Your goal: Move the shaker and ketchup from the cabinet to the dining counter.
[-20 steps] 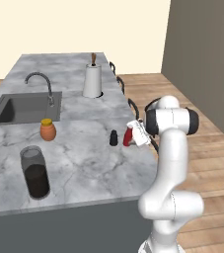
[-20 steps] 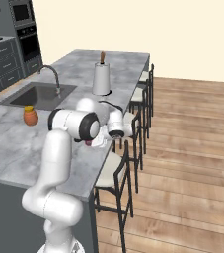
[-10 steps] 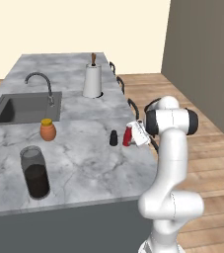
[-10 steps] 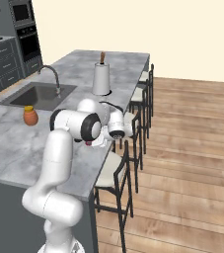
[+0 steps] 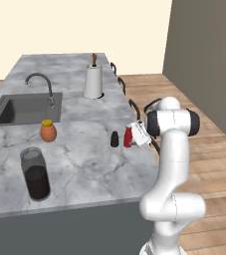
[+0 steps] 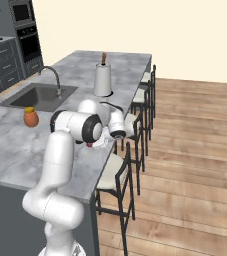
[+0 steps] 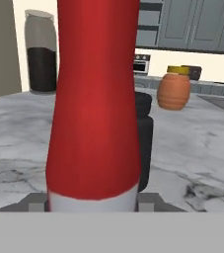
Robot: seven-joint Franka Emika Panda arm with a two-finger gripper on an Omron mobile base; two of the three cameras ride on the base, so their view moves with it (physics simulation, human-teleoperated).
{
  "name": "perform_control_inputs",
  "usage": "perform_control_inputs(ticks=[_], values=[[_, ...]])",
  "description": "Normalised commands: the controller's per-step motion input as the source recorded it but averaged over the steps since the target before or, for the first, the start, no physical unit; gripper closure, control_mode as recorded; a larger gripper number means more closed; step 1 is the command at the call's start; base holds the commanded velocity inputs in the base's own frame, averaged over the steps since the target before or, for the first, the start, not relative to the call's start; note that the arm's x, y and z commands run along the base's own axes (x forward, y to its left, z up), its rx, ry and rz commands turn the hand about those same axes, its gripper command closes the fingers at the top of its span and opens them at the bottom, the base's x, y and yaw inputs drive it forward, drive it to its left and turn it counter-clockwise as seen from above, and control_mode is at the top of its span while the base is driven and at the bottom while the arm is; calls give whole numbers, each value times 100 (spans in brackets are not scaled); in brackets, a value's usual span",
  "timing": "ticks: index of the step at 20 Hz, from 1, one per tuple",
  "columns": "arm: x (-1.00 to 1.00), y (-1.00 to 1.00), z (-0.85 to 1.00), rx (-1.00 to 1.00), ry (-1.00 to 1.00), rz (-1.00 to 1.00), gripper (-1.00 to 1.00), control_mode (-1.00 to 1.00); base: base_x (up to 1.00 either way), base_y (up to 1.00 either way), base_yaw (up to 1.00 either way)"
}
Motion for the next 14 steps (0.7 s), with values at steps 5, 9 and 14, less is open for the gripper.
perform_control_inputs(ticks=[5, 9, 14], values=[[0, 0, -12, -3, 0, 0, -100, -100, 0, 0, 0], [0, -3, -9, -1, 0, 0, -100, -100, 0, 0, 0], [0, -9, -3, 0, 0, 0, -100, -100, 0, 0, 0]])
